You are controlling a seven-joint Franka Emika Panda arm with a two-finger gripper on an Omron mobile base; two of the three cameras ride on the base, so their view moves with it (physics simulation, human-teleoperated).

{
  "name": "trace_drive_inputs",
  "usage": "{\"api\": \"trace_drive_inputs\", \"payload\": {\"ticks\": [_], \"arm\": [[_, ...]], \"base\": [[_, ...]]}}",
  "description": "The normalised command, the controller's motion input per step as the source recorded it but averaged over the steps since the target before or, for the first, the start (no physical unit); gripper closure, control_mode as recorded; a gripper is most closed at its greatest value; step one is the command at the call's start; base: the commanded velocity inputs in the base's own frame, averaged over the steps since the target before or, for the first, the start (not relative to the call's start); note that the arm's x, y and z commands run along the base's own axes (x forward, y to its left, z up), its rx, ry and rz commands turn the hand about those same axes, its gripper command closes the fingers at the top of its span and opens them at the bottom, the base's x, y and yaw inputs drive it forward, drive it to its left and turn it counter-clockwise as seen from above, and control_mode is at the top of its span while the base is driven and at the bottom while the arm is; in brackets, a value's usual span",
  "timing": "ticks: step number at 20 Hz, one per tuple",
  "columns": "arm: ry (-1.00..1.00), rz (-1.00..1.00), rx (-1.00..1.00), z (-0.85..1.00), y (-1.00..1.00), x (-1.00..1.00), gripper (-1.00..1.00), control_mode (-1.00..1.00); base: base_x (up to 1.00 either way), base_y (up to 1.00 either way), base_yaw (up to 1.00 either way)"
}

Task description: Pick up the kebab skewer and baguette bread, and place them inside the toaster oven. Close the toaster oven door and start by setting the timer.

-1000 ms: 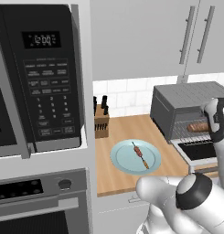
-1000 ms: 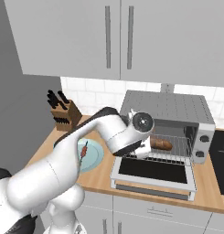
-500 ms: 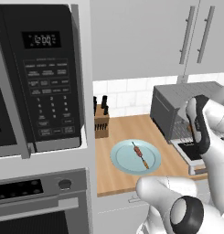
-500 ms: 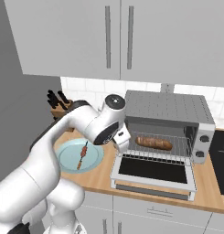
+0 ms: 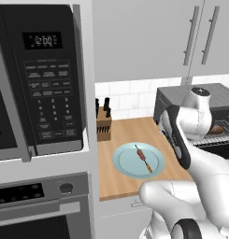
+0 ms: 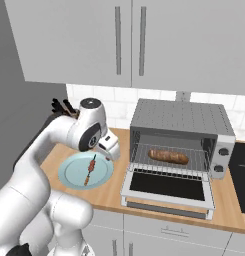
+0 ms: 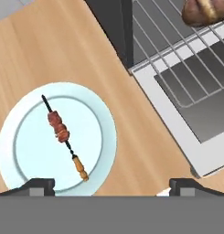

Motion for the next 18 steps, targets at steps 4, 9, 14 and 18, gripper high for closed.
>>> {"api": "trace_drive_inputs", "payload": {"ticks": [4,9,14,18], "arm": [[0.07,0.26,-0.09,-0.29,0.52,0.04,-1.00,-1.00],[0.11,0.28,-0.01,-0.15,0.33,0.21,-1.00,-1.00],[0.17,0.21,-0.06,-0.17,0.44,0.11,-1.00,-1.00],[0.21,0.19,-0.06,-0.22,0.30,0.11,-1.00,-1.00]], "base": [[0.00,0.00,0.00],[0.00,0.00,0.00],[0.00,0.00,0.00],[0.00,0.00,0.00]]}}
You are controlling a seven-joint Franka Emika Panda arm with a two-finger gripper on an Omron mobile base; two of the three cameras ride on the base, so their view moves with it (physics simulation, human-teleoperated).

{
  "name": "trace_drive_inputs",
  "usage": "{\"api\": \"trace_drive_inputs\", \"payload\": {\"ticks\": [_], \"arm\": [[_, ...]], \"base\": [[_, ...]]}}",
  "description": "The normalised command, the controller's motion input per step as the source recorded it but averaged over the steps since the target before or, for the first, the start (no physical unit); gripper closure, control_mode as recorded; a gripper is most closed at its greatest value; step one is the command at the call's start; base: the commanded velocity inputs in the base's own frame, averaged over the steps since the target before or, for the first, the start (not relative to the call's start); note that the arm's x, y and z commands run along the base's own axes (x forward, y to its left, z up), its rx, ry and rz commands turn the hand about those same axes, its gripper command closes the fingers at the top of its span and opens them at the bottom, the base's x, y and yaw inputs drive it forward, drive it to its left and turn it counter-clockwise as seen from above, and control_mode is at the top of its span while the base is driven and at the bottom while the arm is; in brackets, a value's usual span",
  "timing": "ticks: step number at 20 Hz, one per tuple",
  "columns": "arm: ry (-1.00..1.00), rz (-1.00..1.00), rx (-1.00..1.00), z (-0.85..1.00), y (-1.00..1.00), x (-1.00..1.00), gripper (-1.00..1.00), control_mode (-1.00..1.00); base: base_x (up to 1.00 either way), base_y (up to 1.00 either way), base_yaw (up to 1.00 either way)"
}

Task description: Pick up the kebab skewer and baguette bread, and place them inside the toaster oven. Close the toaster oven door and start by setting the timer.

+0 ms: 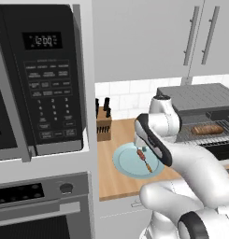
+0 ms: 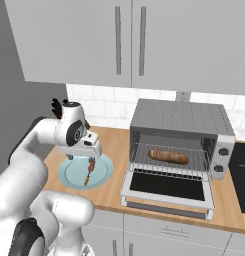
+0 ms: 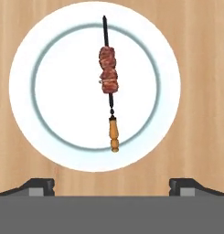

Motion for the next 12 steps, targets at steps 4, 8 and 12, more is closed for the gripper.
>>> {"api": "trace_drive_inputs", "payload": {"ticks": [4,8,12], "arm": [[0.09,0.11,0.00,-0.36,0.01,0.22,-1.00,-1.00],[-0.02,0.07,0.00,-0.36,0.00,0.36,-1.00,-1.00],[-0.01,0.10,0.00,-0.48,0.00,0.44,-1.00,-1.00]], "base": [[0.00,0.00,0.00],[0.00,0.00,0.00],[0.00,0.00,0.00]]}}
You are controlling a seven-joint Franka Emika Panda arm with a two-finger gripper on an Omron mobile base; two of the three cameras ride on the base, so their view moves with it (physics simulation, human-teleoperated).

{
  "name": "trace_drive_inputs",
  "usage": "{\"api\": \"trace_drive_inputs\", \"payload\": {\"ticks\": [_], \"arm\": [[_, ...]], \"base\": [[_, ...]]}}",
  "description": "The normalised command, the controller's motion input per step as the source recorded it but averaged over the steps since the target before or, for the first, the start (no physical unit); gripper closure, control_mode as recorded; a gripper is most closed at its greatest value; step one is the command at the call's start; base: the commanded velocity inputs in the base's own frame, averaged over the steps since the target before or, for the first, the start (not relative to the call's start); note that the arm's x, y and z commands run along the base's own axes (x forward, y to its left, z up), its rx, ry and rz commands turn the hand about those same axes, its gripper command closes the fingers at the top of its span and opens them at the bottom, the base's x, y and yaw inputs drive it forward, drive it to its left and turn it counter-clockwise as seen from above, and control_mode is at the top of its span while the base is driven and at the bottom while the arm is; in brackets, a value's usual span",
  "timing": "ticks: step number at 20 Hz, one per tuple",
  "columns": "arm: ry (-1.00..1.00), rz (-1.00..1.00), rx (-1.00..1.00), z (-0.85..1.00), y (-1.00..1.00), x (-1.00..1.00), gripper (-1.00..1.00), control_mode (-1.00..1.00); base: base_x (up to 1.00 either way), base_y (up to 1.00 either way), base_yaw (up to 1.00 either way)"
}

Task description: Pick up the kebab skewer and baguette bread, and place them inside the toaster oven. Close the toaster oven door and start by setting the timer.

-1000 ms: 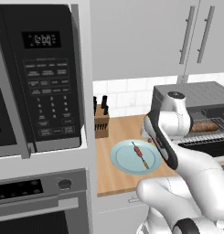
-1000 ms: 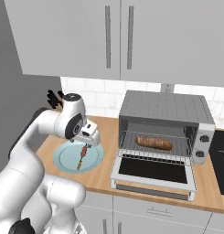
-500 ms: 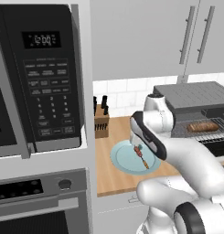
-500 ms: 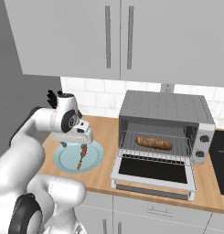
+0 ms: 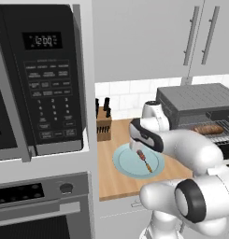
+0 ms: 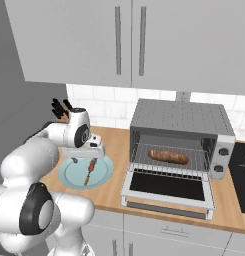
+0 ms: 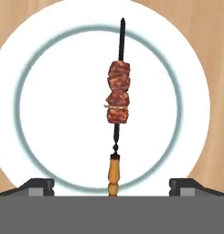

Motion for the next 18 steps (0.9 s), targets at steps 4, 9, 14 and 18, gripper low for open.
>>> {"api": "trace_drive_inputs", "payload": {"ticks": [4,9,14,18], "arm": [[0.00,0.08,0.00,-0.53,0.00,0.26,-1.00,-1.00],[0.00,0.05,0.00,-0.46,0.00,0.25,-1.00,-1.00],[0.00,0.04,0.00,-0.30,0.00,0.23,-1.00,-1.00],[0.00,0.03,0.00,-0.18,0.00,0.27,-1.00,-1.00]], "base": [[0.00,0.00,0.00],[0.00,0.00,0.00],[0.00,0.00,0.00],[0.00,0.00,0.00]]}}
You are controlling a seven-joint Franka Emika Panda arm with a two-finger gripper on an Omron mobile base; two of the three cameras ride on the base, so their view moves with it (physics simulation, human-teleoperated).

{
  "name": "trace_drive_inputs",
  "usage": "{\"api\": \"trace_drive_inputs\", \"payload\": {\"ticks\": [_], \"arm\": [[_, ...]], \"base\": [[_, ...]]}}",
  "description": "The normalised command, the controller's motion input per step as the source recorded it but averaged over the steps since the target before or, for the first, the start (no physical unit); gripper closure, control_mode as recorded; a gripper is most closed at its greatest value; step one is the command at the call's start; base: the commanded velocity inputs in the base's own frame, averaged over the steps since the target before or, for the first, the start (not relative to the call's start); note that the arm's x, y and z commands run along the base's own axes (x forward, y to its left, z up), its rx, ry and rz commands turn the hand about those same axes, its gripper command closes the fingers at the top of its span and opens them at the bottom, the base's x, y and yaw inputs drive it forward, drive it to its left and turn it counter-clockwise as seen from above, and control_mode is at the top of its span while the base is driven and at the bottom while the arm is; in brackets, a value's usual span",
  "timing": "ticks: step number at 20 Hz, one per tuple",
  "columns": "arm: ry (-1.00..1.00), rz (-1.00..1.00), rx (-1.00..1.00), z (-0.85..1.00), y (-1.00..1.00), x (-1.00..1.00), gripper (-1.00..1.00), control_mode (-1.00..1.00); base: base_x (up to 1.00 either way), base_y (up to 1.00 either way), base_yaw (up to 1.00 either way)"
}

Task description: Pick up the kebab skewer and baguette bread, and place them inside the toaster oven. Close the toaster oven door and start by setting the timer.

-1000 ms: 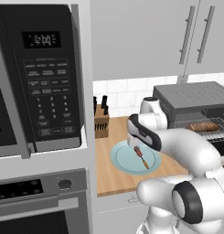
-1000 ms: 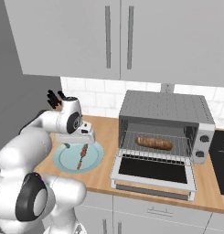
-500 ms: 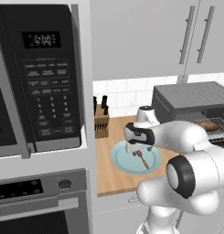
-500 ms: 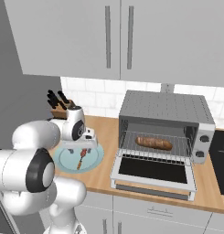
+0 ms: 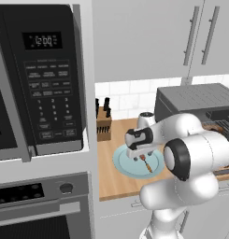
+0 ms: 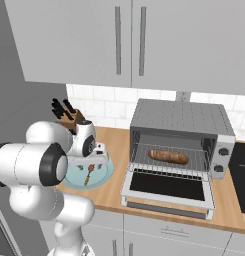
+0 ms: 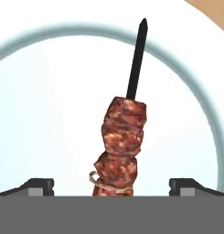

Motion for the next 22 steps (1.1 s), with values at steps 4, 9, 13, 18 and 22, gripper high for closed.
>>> {"api": "trace_drive_inputs", "payload": {"ticks": [4,9,13,18,22], "arm": [[0.00,0.02,0.00,-0.14,0.00,0.29,-1.00,-1.00],[0.00,0.03,0.00,-0.25,0.00,0.04,-1.00,-1.00],[0.00,0.01,0.00,-0.24,0.00,0.00,-1.00,-1.00],[0.00,0.00,0.00,-0.16,0.00,0.00,1.00,-1.00],[0.00,0.00,0.00,-0.09,0.00,0.00,1.00,-1.00]], "base": [[0.00,0.00,0.00],[0.00,0.00,0.00],[0.00,0.00,0.00],[0.00,0.00,0.00],[0.00,0.00,0.00]]}}
